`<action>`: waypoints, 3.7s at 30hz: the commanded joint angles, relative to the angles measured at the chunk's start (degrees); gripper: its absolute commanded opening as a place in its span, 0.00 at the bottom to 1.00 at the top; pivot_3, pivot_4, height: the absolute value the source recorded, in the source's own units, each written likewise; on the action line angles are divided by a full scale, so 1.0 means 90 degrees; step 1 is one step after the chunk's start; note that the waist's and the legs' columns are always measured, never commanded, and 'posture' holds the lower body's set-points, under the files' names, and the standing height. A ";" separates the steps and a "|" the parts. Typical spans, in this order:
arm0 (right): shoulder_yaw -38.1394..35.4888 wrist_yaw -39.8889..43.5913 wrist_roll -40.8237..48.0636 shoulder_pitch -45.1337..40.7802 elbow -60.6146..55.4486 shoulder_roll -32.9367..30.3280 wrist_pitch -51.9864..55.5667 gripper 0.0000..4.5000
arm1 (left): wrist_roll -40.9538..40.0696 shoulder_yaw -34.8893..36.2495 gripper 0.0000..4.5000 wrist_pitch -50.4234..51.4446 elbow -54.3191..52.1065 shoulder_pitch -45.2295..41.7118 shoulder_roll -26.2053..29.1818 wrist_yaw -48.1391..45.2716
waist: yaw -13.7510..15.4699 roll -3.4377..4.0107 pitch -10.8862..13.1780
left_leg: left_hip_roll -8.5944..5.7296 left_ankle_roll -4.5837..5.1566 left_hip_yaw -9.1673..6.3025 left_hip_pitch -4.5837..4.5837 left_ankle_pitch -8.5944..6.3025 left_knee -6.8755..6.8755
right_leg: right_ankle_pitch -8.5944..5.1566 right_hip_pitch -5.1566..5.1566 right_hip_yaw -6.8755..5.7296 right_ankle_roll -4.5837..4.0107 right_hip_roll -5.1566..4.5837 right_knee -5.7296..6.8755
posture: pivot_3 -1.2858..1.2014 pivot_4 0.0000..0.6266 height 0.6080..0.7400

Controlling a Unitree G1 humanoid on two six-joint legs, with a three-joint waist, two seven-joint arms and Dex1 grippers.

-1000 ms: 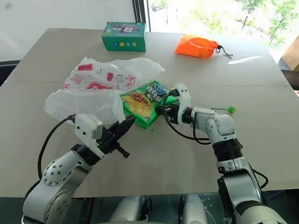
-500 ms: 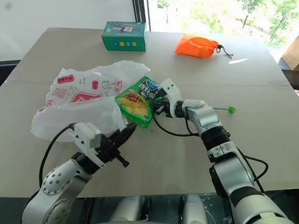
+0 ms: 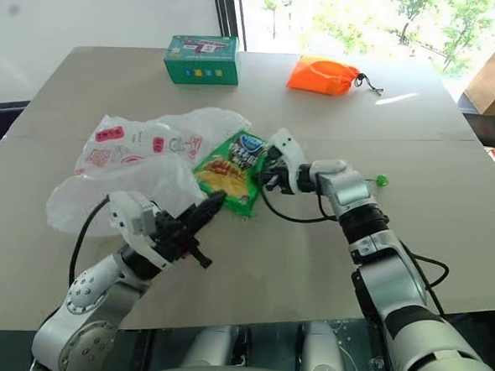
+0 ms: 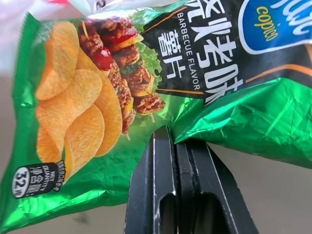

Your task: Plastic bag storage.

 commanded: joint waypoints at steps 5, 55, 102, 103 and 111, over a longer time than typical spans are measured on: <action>-0.0424 -0.0736 -0.0085 -0.0785 0.0799 0.0959 -0.0511 0.01 | 0.0389 -0.0280 0.00 -0.0660 0.0207 0.0418 0.0489 -0.0787 | 0.0021 0.0015 0.0010 | -0.0001 -0.0004 -0.0004 0.0000 0.0002 0.0001 | 0.0000 -0.0001 -0.0008 -0.0001 0.0001 0.0002 | 0.52 0.24 1.00; -0.2768 -0.4055 0.3546 0.5562 -0.6699 -0.0730 0.2144 0.07 | 0.1247 0.0046 0.00 -0.1699 0.1345 -0.0121 0.0004 -0.0424 | 0.0051 0.0041 0.0025 | -0.0017 0.0013 -0.0023 0.0015 -0.0006 -0.0001 | -0.0002 0.0015 0.0004 0.0005 0.0003 0.0011 | 0.52 0.24 1.00; -0.3138 -0.3259 0.3922 0.1720 -0.2155 0.1012 0.1238 0.12 | 0.1682 -0.0150 0.00 -0.2667 0.1919 -0.0126 0.0086 -0.0768 | 0.0040 0.0002 -0.0004 | -0.0008 -0.0005 -0.0009 0.0003 0.0005 -0.0003 | 0.0000 0.0001 0.0009 0.0001 0.0007 0.0006 | 0.52 0.24 1.00; -0.3283 -0.3275 0.4009 0.1577 -0.2044 0.1082 0.1178 0.12 | 0.1660 -0.0156 0.00 -0.2673 0.1945 -0.0146 0.0112 -0.0820 | 0.0037 0.0003 -0.0004 | -0.0008 -0.0006 -0.0011 0.0002 0.0005 -0.0003 | 0.0000 0.0000 0.0005 0.0001 0.0006 0.0006 | 0.52 0.24 1.00; -0.3954 -0.3424 0.4477 0.1073 -0.1617 0.1391 0.0980 0.12 | 0.1458 -0.0079 0.00 -0.2768 0.2378 -0.0594 0.0355 -0.1358 | 0.0028 0.0011 0.0001 | -0.0004 -0.0007 -0.0009 0.0001 0.0006 -0.0004 | 0.0000 -0.0001 0.0002 0.0001 0.0007 0.0007 | 0.52 0.24 1.00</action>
